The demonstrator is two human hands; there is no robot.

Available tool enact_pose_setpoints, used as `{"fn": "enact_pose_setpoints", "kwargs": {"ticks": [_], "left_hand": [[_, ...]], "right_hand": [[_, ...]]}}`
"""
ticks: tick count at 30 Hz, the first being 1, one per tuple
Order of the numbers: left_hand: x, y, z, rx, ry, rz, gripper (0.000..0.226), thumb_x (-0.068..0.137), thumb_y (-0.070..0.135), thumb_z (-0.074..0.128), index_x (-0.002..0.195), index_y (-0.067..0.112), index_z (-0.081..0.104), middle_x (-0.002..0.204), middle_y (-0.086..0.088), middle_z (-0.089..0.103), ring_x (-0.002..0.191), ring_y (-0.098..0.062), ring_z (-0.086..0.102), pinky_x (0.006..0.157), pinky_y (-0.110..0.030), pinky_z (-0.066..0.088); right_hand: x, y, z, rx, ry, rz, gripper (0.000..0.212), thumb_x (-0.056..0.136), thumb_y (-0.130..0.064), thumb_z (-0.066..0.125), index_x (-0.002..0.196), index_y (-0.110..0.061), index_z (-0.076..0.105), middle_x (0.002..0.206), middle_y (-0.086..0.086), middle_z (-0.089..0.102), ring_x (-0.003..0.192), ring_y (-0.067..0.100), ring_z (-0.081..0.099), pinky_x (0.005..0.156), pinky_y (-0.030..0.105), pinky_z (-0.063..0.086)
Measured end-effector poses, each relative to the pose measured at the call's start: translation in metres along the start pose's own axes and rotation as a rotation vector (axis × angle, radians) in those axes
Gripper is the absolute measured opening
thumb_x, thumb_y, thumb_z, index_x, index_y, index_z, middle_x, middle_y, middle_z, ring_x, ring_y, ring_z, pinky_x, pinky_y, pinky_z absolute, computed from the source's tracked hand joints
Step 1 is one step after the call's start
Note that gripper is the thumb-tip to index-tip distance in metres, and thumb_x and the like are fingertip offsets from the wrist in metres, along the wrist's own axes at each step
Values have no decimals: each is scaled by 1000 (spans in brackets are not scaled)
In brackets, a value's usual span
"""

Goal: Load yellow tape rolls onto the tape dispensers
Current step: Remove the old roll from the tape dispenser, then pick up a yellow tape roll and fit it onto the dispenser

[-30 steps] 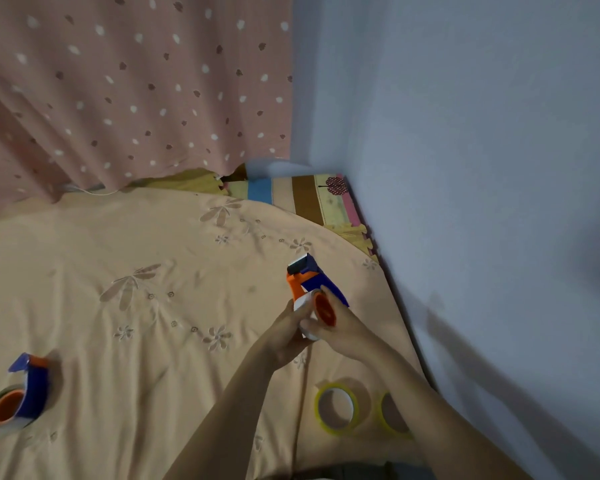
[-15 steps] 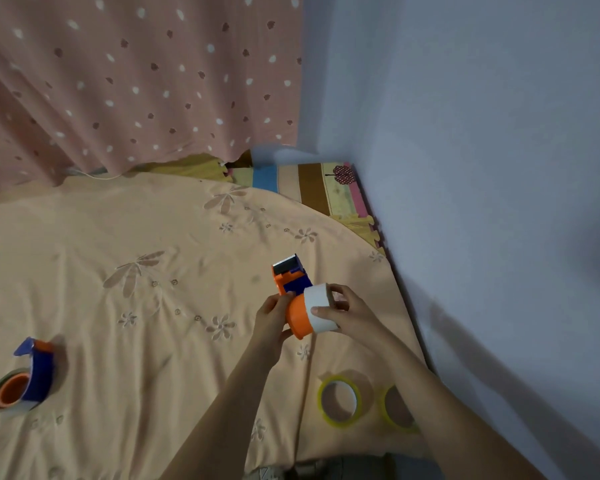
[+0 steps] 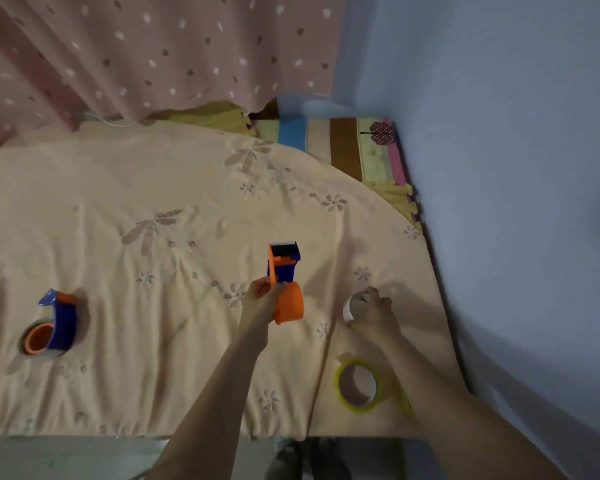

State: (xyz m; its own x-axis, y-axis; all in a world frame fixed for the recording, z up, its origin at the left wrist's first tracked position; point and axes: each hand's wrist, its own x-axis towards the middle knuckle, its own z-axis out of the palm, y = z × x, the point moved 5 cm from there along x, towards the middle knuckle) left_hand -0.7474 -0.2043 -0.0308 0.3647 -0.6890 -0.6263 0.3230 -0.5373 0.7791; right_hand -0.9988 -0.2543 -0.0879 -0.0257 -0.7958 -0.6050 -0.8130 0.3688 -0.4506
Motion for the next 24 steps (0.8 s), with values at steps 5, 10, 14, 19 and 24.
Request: {"fn": "enact_pose_setpoints", "kwargs": {"ticks": [5, 10, 14, 19, 24], "left_hand": [[5, -8, -14, -3, -31, -48, 46, 92, 13, 67, 135, 12, 50, 138, -13, 56, 124, -34, 56, 92, -53, 53], [3, -16, -18, -9, -73, -60, 50, 91, 12, 67, 137, 12, 49, 139, -12, 54, 120, -30, 56, 77, -41, 52], [4, -20, -13, -17, -110, -67, 48, 90, 13, 69, 134, 13, 49, 137, -12, 55, 120, -31, 56, 75, -41, 53], [3, -26, -6, -9, -153, -87, 46, 89, 18, 71, 130, 18, 51, 134, -9, 55, 120, -34, 56, 71, -40, 53], [-4, -36, -1, -9, -211, -79, 49, 88, 20, 73, 132, 16, 51, 131, -9, 56, 108, -25, 60, 66, -35, 55]], "right_hand": [[11, -1, 23, -119, 38, -39, 105, 70, -34, 85, 154, -28, 21, 144, 11, 31, 128, 39, 44, 106, 43, 44], [5, -3, 24, -108, 65, -19, 109, 73, -41, 82, 157, -21, 14, 149, 14, 30, 134, 40, 40, 110, 45, 40], [-42, -8, 19, -287, 299, 1, 86, 80, -59, 66, 144, -11, 36, 132, 15, 46, 116, 36, 54, 93, 40, 48], [-87, 16, 70, -412, -70, 142, 108, 80, -63, 67, 156, -12, 9, 152, 22, 23, 134, 42, 38, 105, 51, 40], [-101, 25, 79, -455, -118, 212, 110, 78, -49, 77, 157, -15, 7, 155, 17, 22, 138, 40, 35, 108, 49, 40]]}}
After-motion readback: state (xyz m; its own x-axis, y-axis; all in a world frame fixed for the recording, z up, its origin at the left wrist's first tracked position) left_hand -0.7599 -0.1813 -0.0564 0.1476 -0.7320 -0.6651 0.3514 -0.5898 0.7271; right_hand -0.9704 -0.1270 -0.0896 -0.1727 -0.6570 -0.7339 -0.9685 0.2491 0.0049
